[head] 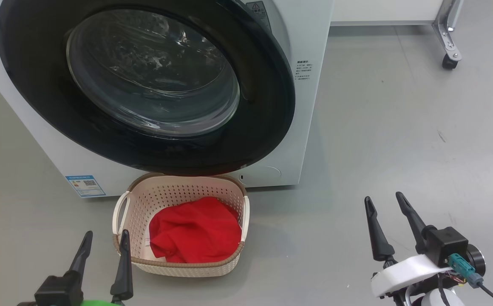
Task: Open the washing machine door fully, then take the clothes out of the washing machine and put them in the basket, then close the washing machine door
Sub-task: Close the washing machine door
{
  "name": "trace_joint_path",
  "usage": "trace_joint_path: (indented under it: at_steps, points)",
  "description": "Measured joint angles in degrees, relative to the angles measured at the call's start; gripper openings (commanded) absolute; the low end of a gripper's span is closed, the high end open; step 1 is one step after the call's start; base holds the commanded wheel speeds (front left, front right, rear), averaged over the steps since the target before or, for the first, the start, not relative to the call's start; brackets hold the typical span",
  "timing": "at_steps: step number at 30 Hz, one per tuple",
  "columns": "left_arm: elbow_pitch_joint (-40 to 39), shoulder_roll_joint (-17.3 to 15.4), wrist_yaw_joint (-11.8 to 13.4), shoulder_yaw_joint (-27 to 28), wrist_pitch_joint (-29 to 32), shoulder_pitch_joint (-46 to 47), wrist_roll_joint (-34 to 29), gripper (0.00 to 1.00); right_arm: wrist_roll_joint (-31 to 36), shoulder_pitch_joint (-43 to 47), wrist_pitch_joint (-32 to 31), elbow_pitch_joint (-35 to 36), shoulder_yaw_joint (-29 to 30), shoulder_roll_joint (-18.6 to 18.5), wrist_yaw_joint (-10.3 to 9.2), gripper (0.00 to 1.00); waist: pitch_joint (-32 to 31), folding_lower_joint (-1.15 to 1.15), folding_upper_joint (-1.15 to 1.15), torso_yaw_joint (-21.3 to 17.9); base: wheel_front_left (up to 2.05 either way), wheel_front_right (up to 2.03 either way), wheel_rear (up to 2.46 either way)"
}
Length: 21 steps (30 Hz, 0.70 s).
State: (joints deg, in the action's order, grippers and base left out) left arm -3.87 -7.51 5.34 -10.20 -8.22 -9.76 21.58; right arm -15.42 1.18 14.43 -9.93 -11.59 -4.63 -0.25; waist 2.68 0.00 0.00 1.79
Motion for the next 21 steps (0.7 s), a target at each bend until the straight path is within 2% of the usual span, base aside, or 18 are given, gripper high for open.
trace_joint_path:
  at_steps: [1,2,14,21]
  points:
    - [0.2,0.2,0.0,-0.1,0.0,0.0,0.0,1.0,0.0,0.3,0.0,0.0,0.1,0.0,-0.15,1.0,-0.1,0.0,0.0,0.0,0.0,0.0,0.0]
    - [0.2,0.2,0.0,-0.1,0.0,0.0,0.0,1.0,0.0,0.3,0.0,0.0,0.1,0.0,-0.15,0.0,-0.1,0.0,0.0,0.0,0.0,0.0,0.0]
    - [0.7,0.4,0.2,-1.3,0.0,0.0,-1.8,1.0,-0.2,0.6,-0.3,-0.5,0.3,-0.1,-0.38,0.0,-0.8,0.0,0.0,0.8,0.0,0.0,0.0]
    - [-0.1,0.3,0.2,-2.5,0.0,0.1,-3.4,1.0,-0.2,0.2,-0.6,-0.3,0.3,-1.0,0.18,0.0,0.0,0.0,0.0,1.9,0.0,0.0,0.0]
